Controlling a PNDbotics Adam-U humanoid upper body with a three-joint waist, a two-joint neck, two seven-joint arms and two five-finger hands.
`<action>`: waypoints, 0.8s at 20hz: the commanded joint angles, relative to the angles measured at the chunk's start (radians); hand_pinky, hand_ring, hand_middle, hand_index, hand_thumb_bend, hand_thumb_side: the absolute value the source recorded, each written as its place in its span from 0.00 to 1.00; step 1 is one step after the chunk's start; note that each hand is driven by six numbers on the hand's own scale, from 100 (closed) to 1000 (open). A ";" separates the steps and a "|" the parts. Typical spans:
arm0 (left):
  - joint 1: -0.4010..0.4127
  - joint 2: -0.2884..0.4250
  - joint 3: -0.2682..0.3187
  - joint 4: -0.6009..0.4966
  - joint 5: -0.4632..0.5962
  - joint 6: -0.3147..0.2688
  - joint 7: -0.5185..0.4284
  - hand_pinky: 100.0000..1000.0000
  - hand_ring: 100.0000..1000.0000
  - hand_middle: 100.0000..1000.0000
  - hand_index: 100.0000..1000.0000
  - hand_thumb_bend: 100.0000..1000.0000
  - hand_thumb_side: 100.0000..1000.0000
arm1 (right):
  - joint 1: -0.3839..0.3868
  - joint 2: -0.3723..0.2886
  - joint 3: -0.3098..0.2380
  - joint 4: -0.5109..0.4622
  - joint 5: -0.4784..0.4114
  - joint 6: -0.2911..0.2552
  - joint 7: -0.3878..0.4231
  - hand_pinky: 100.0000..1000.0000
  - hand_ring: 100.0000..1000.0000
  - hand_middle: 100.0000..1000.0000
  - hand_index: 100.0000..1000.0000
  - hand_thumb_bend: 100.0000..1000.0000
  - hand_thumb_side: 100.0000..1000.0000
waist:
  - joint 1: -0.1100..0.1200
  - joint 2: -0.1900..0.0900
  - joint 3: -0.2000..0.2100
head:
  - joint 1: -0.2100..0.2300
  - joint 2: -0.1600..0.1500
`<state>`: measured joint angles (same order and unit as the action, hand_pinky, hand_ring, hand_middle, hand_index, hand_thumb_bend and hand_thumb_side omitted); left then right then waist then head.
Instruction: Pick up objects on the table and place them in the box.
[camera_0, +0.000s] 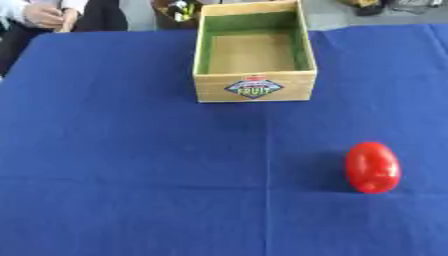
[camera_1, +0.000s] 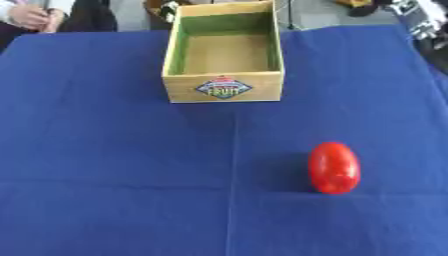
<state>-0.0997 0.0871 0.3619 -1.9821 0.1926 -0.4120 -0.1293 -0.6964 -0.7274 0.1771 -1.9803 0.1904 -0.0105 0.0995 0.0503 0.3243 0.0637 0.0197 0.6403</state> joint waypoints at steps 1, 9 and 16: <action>0.001 0.024 -0.003 -0.018 0.004 -0.002 -0.005 0.30 0.36 0.45 0.78 0.36 0.77 | -0.042 -0.045 0.016 -0.020 0.068 -0.004 0.084 0.86 0.88 0.77 0.89 0.40 1.00 | -0.001 -0.022 0.003 | -0.003 -0.003; 0.004 0.023 -0.003 -0.018 0.004 -0.002 -0.008 0.30 0.36 0.45 0.78 0.36 0.76 | -0.103 -0.075 0.052 -0.020 0.198 -0.012 0.310 0.83 0.88 0.81 0.90 0.52 1.00 | -0.002 -0.024 0.003 | -0.005 -0.012; 0.006 0.022 -0.002 -0.018 0.002 -0.001 -0.010 0.30 0.35 0.45 0.78 0.36 0.76 | -0.101 -0.082 0.073 -0.020 0.275 -0.020 0.489 0.83 0.89 0.82 0.90 0.57 1.00 | -0.002 -0.022 0.005 | -0.006 -0.020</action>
<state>-0.0951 0.0874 0.3616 -1.9821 0.1938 -0.4116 -0.1368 -0.7856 -0.7792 0.2565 -1.9810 0.4489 -0.0279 0.5609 0.0502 0.3208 0.0678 0.0153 0.6308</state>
